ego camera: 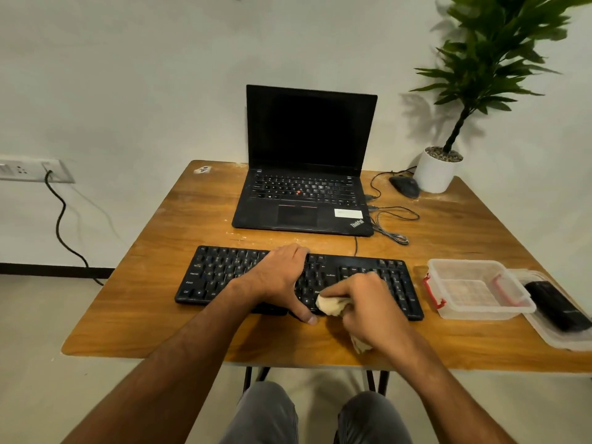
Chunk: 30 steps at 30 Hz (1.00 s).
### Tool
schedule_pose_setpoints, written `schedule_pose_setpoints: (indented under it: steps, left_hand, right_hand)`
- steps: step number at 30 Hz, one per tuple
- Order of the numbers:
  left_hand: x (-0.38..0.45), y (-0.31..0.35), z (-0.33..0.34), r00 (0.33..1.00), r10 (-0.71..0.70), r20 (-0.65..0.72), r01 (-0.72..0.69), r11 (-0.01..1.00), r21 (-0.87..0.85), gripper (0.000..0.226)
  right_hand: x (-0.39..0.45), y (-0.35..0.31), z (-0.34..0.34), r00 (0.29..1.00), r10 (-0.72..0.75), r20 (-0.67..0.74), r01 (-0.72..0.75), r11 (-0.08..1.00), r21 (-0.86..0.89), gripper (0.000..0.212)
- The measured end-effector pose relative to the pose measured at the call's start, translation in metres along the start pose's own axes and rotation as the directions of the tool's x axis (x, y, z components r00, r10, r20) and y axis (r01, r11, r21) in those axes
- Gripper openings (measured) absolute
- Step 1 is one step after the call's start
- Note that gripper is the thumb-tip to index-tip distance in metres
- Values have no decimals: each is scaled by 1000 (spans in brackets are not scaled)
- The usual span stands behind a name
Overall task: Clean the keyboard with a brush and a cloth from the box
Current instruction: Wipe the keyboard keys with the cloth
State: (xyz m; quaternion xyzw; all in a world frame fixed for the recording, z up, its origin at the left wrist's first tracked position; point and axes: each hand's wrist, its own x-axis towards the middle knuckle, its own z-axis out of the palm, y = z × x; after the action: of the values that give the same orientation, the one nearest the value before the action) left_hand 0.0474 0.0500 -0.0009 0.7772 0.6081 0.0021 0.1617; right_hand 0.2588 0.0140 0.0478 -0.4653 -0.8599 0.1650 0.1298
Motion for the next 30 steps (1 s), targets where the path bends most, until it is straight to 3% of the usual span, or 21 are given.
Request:
schedule_pose_setpoints:
  steps: [5, 7, 11, 16, 19, 23, 30]
  left_hand:
    - [1, 11, -4, 999, 45, 13, -46, 998, 54, 140]
    - [3, 18, -5, 999, 44, -8, -43, 999, 27, 140]
    - [3, 19, -2, 998, 40, -47, -39, 999, 35, 142]
    - [2, 17, -2, 998, 40, -49, -37, 998, 46, 141]
    - [2, 18, -2, 999, 26, -26, -25, 999, 35, 143]
    - [5, 21, -5, 1000, 20, -8, -20, 998, 55, 142]
    - [4, 23, -8, 999, 33, -3, -33, 995, 99, 139]
  right_hand:
    - [38, 33, -25, 958, 103, -267, -57, 983, 175, 37]
    - [59, 44, -24, 947, 58, -317, -18, 992, 128, 39]
    - [80, 45, 2, 988, -122, -100, 120, 993, -22, 42]
    - [78, 63, 12, 970, -241, -11, 237, 960, -149, 45]
    - [76, 79, -2, 985, -174, -8, 169, 965, -200, 44]
    - [75, 76, -4, 993, -79, -83, 68, 990, -127, 36]
    - [83, 51, 9, 984, -165, -71, 160, 984, -76, 30]
